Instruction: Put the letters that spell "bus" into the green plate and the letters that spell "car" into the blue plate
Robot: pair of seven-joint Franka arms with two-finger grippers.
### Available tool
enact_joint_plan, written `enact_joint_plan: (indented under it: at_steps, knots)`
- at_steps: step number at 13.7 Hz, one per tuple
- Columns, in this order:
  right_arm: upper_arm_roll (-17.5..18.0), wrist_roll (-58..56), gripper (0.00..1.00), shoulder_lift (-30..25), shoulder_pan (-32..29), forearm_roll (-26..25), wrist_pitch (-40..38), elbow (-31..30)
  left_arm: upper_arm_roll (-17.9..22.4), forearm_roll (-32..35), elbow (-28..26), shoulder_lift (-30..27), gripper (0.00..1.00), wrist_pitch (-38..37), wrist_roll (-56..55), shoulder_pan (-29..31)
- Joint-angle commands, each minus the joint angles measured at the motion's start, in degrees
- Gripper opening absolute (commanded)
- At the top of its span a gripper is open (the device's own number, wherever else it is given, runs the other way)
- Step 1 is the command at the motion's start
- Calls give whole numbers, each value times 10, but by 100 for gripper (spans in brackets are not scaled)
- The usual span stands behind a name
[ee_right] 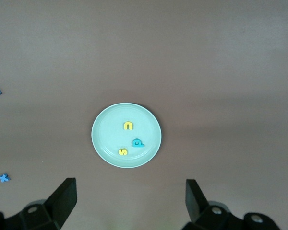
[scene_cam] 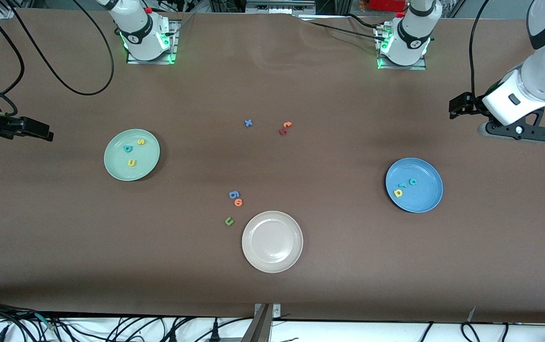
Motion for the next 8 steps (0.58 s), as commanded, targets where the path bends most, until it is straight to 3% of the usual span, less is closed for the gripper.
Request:
enact_joint_plan:
  at_steps: [1, 8]
  knots:
    - [10, 3, 100, 8, -10, -8, -12, 18, 31, -1, -1, -7, 100, 3, -2, -23]
    - [10, 2, 100, 10, -10, -8, -13, 18, 32, -9, 56, 6, 100, 26, -2, -22]
